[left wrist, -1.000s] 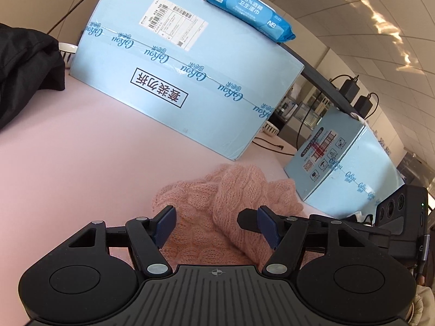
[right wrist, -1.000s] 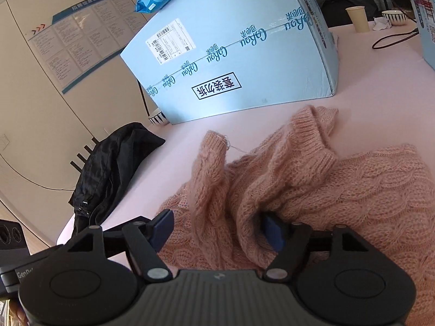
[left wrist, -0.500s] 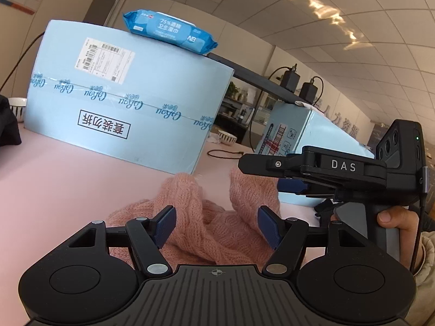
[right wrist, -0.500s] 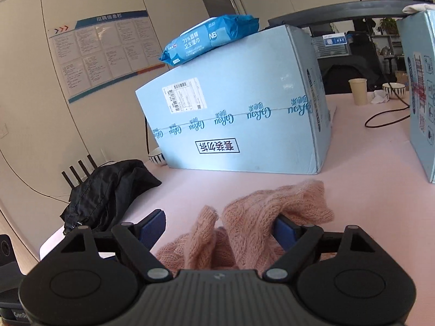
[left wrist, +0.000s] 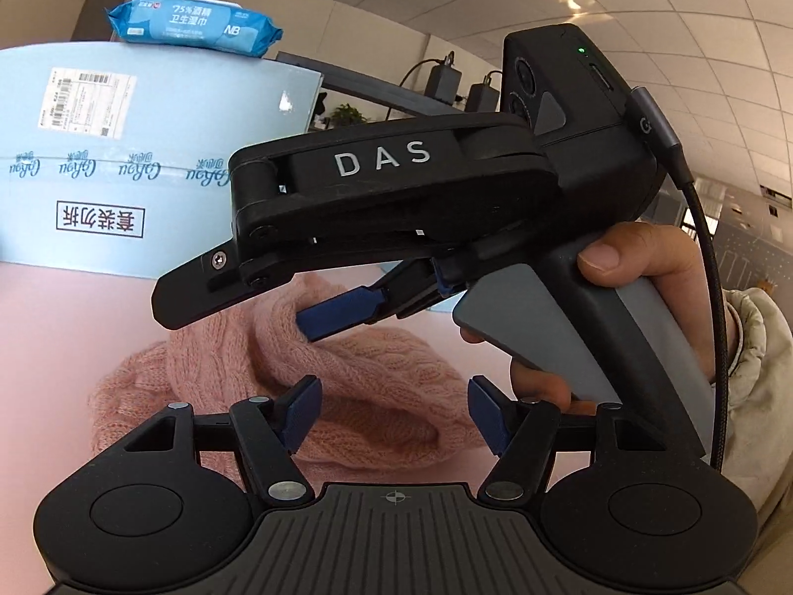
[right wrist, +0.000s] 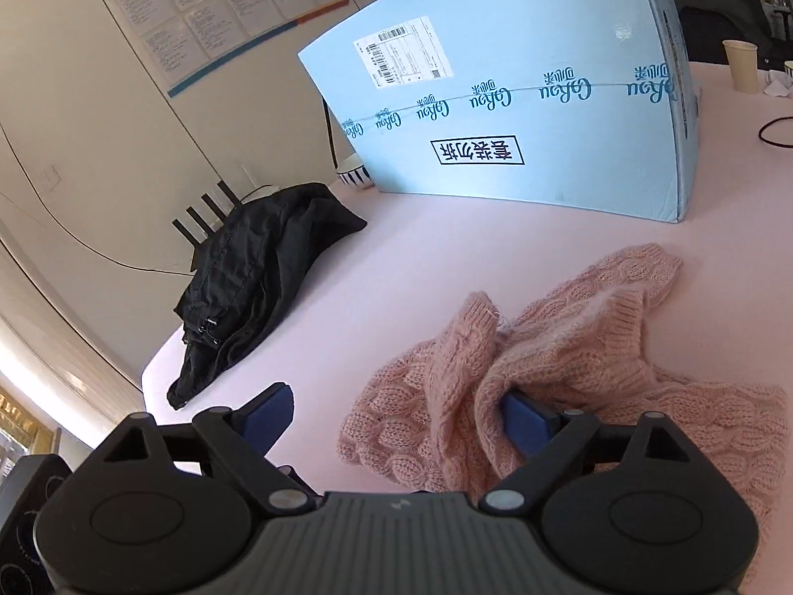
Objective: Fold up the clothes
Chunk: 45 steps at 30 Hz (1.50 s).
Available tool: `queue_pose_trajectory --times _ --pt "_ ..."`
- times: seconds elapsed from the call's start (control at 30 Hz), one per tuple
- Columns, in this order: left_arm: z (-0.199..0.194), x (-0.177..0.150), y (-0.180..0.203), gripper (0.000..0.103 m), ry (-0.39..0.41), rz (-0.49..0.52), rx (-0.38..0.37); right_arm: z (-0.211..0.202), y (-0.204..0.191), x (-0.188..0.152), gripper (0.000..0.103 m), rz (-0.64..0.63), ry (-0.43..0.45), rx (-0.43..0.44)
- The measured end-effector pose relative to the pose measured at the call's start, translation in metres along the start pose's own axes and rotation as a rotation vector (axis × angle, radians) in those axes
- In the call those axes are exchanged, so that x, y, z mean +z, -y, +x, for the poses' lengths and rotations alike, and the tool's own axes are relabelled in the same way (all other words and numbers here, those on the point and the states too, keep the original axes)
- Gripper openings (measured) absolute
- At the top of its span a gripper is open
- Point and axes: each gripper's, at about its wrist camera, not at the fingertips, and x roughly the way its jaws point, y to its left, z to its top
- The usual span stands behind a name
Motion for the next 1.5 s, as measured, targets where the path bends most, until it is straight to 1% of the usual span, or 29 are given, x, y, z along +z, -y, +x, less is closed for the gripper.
queue_pose_trajectory --times 0.07,0.13,0.17,0.2,0.23,0.27,0.3,0.33,0.4,0.43,0.47,0.53,0.63,0.7,0.77,0.83,0.9,0.97,1.03,1.1,1.17,1.2,1.23,1.27,1.33,1.43,1.5 --pt "0.000 -0.001 -0.003 0.066 -0.009 -0.015 -0.030 0.000 -0.002 0.000 0.093 -0.005 -0.016 0.072" --pt "0.000 -0.002 -0.001 0.066 -0.001 0.006 -0.047 -0.003 -0.004 -0.003 0.093 -0.017 -0.037 0.144" --pt "0.000 -0.003 0.000 0.066 -0.005 0.018 -0.059 -0.005 -0.006 -0.005 0.093 -0.035 -0.056 0.170" --pt "0.001 -0.003 0.002 0.066 -0.021 0.034 -0.088 -0.006 -0.009 -0.007 0.093 -0.059 -0.079 0.192" --pt "0.003 -0.003 0.003 0.066 -0.038 0.045 -0.112 -0.006 -0.010 -0.008 0.094 -0.077 -0.111 0.217" --pt "0.006 -0.004 0.005 0.066 -0.054 0.053 -0.121 -0.005 -0.010 -0.009 0.095 -0.083 -0.148 0.236" --pt "0.008 -0.005 0.005 0.066 -0.059 0.062 -0.109 -0.002 -0.011 -0.009 0.095 -0.079 -0.184 0.226" --pt "0.010 -0.006 0.003 0.066 -0.060 0.053 -0.103 0.001 -0.013 -0.010 0.095 -0.076 -0.205 0.183" --pt "0.015 -0.007 -0.004 0.067 -0.066 0.016 -0.110 0.001 -0.015 -0.011 0.095 -0.095 -0.178 0.057" --pt "0.017 -0.007 -0.008 0.068 -0.068 -0.010 -0.120 -0.001 -0.015 -0.011 0.095 -0.104 -0.164 0.035" --pt "0.018 -0.006 -0.014 0.068 -0.067 -0.046 -0.128 -0.005 -0.015 -0.011 0.094 -0.107 -0.158 0.034" --pt "0.016 -0.004 -0.020 0.068 -0.052 -0.085 -0.123 -0.020 -0.008 -0.010 0.094 -0.072 -0.103 0.027" --pt "0.004 -0.002 -0.021 0.068 0.007 -0.067 -0.127 -0.052 0.006 -0.010 0.094 -0.050 0.017 -0.017" --pt "-0.003 0.002 -0.024 0.068 0.034 -0.051 -0.094 -0.075 0.029 -0.012 0.094 0.018 0.080 -0.050" --pt "-0.004 0.007 -0.032 0.068 0.034 -0.048 -0.054 -0.091 0.055 -0.019 0.095 0.115 0.121 -0.069" --pt "-0.001 0.009 -0.044 0.068 0.016 -0.079 -0.016 -0.103 0.090 -0.036 0.095 0.260 0.178 -0.078" --pt "0.006 0.007 -0.061 0.068 -0.013 -0.131 0.019 -0.106 0.121 -0.056 0.094 0.401 0.208 -0.077" --pt "0.009 0.004 -0.068 0.067 -0.031 -0.187 0.062 -0.105 0.149 -0.074 0.092 0.522 0.211 -0.067" --pt "0.016 0.002 -0.080 0.067 -0.048 -0.236 0.084 -0.097 0.170 -0.089 0.088 0.610 0.193 -0.068" --pt "0.027 0.003 -0.087 0.067 -0.059 -0.254 0.090 -0.084 0.182 -0.096 0.086 0.665 0.163 -0.032" --pt "0.034 0.002 -0.090 0.067 -0.068 -0.251 0.108 -0.072 0.186 -0.099 0.084 0.693 0.170 0.014" --pt "0.037 0.001 -0.090 0.067 -0.075 -0.242 0.114 -0.067 0.188 -0.098 0.081 0.700 0.183 0.029" --pt "0.041 0.002 -0.090 0.067 -0.082 -0.233 0.121 -0.063 0.190 -0.098 0.067 0.706 0.196 0.044" --pt "0.045 0.003 -0.090 0.067 -0.089 -0.223 0.126 -0.057 0.194 -0.098 0.047 0.726 0.194 0.064" --pt "0.050 0.005 -0.087 0.067 -0.104 -0.204 0.130 -0.047 0.201 -0.104 0.028 0.790 0.204 0.083" --pt "0.055 0.006 -0.080 0.067 -0.130 -0.159 0.134 -0.050 0.203 -0.111 0.025 0.803 0.262 0.093" --pt "0.059 0.007 -0.077 0.067 -0.144 -0.145 0.115 -0.058 0.200 -0.111 0.023 0.768 0.315 0.096"
